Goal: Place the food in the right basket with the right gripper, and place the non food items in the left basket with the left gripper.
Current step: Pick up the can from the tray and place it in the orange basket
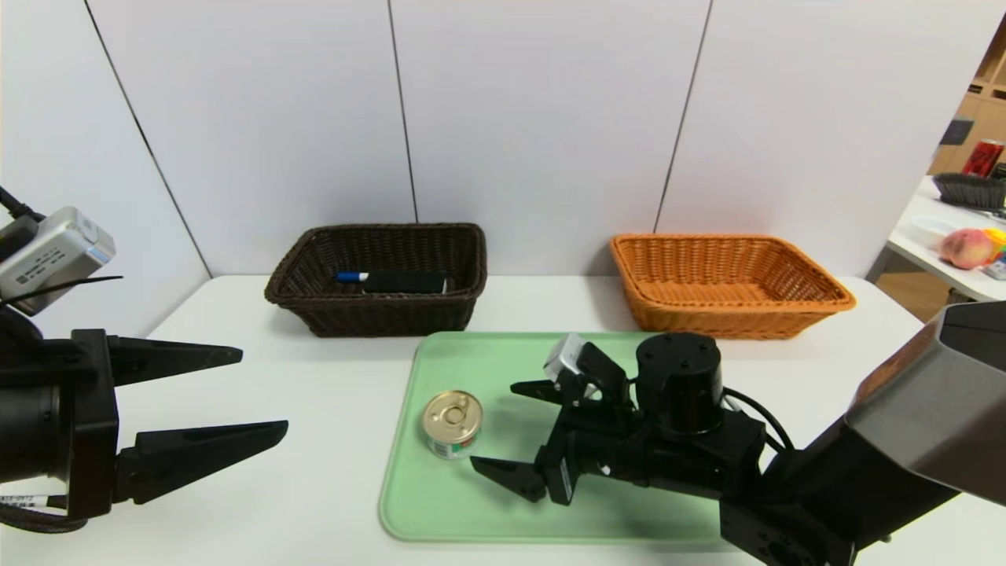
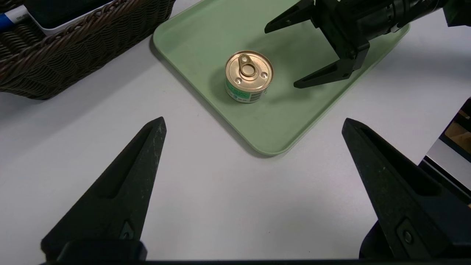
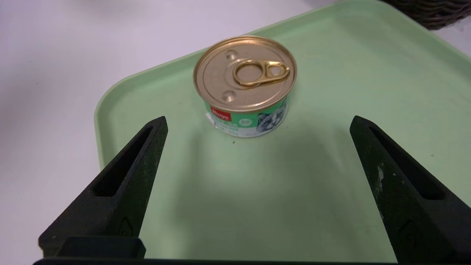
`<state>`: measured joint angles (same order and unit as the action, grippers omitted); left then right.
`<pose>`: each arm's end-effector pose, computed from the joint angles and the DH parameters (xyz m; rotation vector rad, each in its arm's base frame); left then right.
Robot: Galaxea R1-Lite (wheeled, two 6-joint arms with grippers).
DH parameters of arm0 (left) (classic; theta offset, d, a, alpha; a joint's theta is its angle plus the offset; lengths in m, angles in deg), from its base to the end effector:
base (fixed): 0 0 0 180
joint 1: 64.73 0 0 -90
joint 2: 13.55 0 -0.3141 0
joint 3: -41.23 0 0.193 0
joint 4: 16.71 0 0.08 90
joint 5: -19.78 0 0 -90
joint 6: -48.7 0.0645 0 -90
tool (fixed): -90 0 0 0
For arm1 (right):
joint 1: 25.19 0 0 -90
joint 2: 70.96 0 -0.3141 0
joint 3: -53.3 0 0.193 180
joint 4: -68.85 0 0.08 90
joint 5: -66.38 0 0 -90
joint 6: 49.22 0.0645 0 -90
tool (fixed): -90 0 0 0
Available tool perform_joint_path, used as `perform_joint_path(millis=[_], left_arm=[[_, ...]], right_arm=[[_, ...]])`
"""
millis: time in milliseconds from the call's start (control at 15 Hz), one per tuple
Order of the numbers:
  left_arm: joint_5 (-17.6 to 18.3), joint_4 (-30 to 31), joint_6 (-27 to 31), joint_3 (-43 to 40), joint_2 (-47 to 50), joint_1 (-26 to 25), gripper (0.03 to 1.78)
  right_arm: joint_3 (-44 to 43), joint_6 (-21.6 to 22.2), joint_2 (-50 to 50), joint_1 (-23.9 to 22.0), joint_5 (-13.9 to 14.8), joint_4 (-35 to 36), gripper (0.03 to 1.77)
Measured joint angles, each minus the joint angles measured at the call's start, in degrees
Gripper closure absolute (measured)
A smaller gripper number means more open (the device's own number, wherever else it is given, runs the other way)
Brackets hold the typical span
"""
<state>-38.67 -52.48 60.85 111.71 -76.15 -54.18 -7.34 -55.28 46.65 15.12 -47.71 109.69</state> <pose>0.1569 -0.0636 0.2422 0.1078 0.4105 -0.7678 0.2759 0.2686 0.0779 -0.1356 0.2346 1.1311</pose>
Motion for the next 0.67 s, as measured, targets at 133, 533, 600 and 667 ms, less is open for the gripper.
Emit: perform_joint_path(millis=[133,533,600,667], left_arm=[[0.06,-0.01,0.05,0.0,-0.07,0.0,0.12],[0.0,-0.01,0.13,0.04,-0.21,-0.06,0.12],[-0.07,-0.01,0.09,0.04,-0.21,-0.17,0.12],[-0.07,0.0,0.02,0.04,-0.18,-0.61,0.12]], right_arm=[[-0.66,0.0,1.34,0.32,0.0,0.26,0.09],[-4.71,-0.11,4.61,1.96,-0.02,-0.02,0.09],[-5.42,-0.17,5.01,2.13,-0.02,-0.44,0.09],[-6.01,-0.13,5.29,2.44,0.02,-1.18,0.09]])
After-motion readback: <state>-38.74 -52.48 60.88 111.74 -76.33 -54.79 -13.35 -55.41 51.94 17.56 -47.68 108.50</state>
